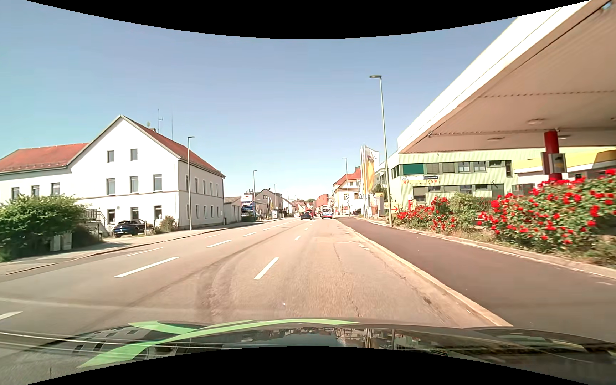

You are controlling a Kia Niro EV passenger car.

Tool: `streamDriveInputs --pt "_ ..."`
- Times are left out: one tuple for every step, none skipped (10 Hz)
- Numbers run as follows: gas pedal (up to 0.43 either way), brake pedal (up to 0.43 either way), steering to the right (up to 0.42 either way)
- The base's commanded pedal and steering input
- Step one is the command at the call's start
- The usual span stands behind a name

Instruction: Follow the waypoints while adhering to traffic rules and regulations

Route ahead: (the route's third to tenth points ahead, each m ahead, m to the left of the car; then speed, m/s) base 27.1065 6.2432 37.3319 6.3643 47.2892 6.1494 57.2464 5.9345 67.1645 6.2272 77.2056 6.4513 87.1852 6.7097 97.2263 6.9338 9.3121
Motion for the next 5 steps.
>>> streamDriveInputs --pt "0.150 0.000 -0.008" --pt "0.150 0.000 -0.007" --pt "0.150 0.000 -0.006" --pt "0.150 0.000 -0.006" --pt "0.150 0.000 -0.006"
